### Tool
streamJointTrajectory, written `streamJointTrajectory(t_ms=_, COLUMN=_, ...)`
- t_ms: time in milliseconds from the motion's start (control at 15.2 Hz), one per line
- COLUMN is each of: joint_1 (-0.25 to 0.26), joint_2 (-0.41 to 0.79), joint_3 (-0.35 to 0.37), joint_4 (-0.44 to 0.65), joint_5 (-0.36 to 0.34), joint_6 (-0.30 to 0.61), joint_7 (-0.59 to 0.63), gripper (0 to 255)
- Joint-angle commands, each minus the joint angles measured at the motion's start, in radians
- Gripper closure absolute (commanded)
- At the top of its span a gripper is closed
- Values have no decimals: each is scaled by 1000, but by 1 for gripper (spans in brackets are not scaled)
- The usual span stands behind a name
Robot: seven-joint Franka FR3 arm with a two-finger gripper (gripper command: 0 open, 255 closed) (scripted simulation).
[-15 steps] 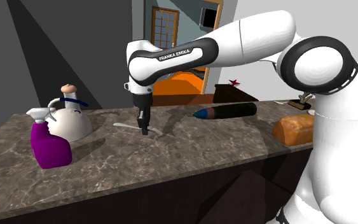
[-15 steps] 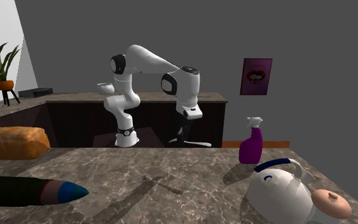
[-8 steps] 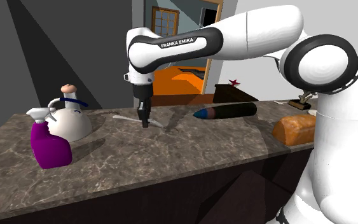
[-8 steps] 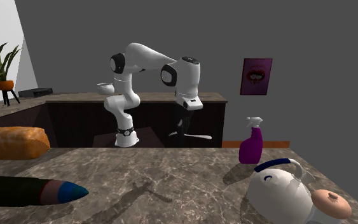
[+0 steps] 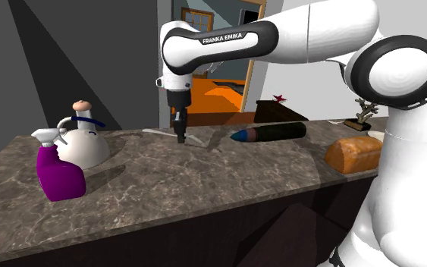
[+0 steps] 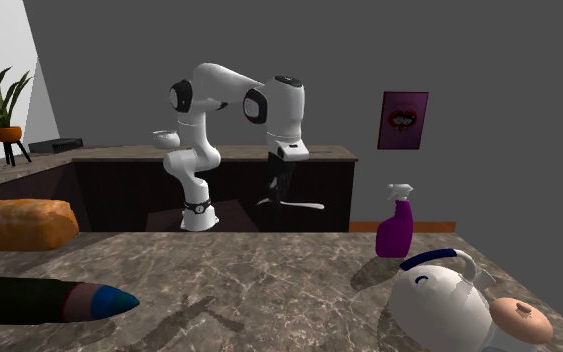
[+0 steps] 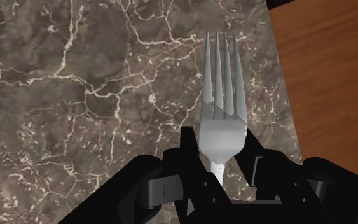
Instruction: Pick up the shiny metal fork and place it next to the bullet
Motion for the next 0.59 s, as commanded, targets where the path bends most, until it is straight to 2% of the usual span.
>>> streamJointTrajectory(t_ms=0, joint_1=-25, joint_2=-56, joint_3=-12, joint_4=-80, joint_5=4, joint_6=23, joint_7=-37, gripper=255)
streamJointTrajectory(t_ms=528, joint_1=-118, joint_2=-228, joint_3=-82, joint_4=-303, joint_5=2, joint_6=72, joint_7=-199, gripper=255)
